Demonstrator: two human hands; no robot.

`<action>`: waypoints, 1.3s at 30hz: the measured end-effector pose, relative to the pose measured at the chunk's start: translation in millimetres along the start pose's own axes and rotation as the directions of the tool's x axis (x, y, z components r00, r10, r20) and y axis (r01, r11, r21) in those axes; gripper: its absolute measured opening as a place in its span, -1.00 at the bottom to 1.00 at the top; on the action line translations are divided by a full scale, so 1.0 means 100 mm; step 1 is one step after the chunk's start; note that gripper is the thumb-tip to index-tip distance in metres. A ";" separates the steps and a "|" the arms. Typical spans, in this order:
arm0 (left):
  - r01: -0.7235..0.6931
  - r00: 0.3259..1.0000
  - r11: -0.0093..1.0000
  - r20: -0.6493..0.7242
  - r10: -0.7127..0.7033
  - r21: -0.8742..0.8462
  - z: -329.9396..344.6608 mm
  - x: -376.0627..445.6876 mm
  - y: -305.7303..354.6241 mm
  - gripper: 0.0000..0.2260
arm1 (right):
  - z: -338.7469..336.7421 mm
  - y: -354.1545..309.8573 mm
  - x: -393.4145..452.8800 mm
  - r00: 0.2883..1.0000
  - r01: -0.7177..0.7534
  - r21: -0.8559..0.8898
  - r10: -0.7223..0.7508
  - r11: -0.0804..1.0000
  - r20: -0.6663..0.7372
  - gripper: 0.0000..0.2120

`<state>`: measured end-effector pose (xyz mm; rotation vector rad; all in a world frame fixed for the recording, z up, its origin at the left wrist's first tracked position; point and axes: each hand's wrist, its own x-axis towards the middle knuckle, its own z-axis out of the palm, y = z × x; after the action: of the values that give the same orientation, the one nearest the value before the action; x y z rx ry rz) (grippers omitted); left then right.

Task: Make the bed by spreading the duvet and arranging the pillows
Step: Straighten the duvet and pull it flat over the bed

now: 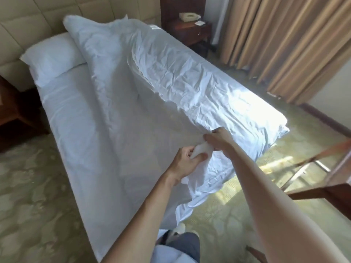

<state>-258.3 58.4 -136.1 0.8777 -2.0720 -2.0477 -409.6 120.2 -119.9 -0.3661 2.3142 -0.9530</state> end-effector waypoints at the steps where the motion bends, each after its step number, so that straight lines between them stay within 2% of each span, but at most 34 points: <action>1: 0.002 1.000 1.000 0.008 -0.002 -0.009 0.16 0.11 0.05 -0.87 | -0.16 0.06 0.10 1.000 -0.012 0.000 0.012 1.000 0.002 -0.85; 4: 0.001 0.999 0.999 0.041 0.001 -0.032 0.61 0.53 0.22 -0.81 | -0.66 0.23 0.50 1.000 -0.015 -0.017 0.015 1.000 -0.006 -0.81; 6: -0.010 0.997 0.999 0.071 0.013 -0.042 0.92 0.90 0.38 -0.89 | -1.03 0.31 0.83 1.000 0.014 -0.077 -0.015 0.997 -0.022 -0.85; 9: -0.033 0.995 0.998 0.092 0.037 -0.049 1.37 1.53 0.68 -0.82 | -1.61 0.36 1.35 0.998 0.038 -0.136 -0.044 0.990 -0.046 -0.91; 11: -0.059 0.991 0.997 0.116 0.064 -0.045 1.68 1.90 0.93 -0.74 | -2.02 0.39 1.68 0.997 0.048 -0.091 -0.053 0.995 -0.052 -0.90; 15: -0.087 0.983 0.996 0.164 0.086 -0.002 2.17 2.51 1.42 -0.75 | -2.73 0.44 2.24 0.999 0.042 0.042 -0.040 0.998 -0.027 -0.92; 18: -0.065 0.992 0.998 0.106 0.066 -0.020 2.42 2.93 1.67 -0.63 | -3.06 0.38 2.71 0.998 0.025 0.182 -0.037 0.983 0.060 -0.93; 21: -0.023 0.999 0.993 0.019 0.026 -0.114 2.63 3.32 1.78 -0.73 | -3.27 0.29 3.20 0.985 -0.004 0.229 -0.036 0.973 0.169 -0.91; 25: -0.001 0.994 0.996 -0.113 -0.008 -0.085 2.86 3.80 1.91 -0.66 | -3.45 0.24 3.85 0.915 -0.065 0.179 -0.013 0.982 0.403 -0.88; 28: 0.022 0.962 0.995 -0.270 -0.049 -0.101 2.99 4.05 2.12 -0.74 | -3.53 0.14 4.20 0.838 -0.054 0.088 -0.003 0.995 0.545 -0.97; 31: 0.006 0.910 0.994 -0.412 -0.049 -0.105 3.11 4.24 2.27 -0.78 | -3.61 0.02 4.49 0.779 0.023 -0.014 -0.009 1.000 0.627 -0.94; 34: 0.015 0.872 0.995 -0.486 -0.062 -0.101 3.20 4.40 2.37 -0.85 | -3.65 -0.06 4.72 0.731 0.046 -0.037 -0.008 0.998 0.682 -1.00; 36: 0.045 0.853 0.995 -0.515 -0.087 -0.093 3.25 4.45 2.42 -0.87 | -3.62 -0.07 4.84 0.697 0.004 -0.009 0.004 1.000 0.717 -0.99; 39: 0.093 0.830 0.992 -0.544 -0.128 -0.090 3.26 4.45 2.45 -0.74 | -3.41 -0.08 4.94 0.599 -0.122 -0.021 0.090 0.992 0.796 -0.86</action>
<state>-855.5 125.9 -77.4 1.4046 -1.6646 -1.6207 -1007.9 74.5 -133.9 -0.5067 1.4539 -0.5783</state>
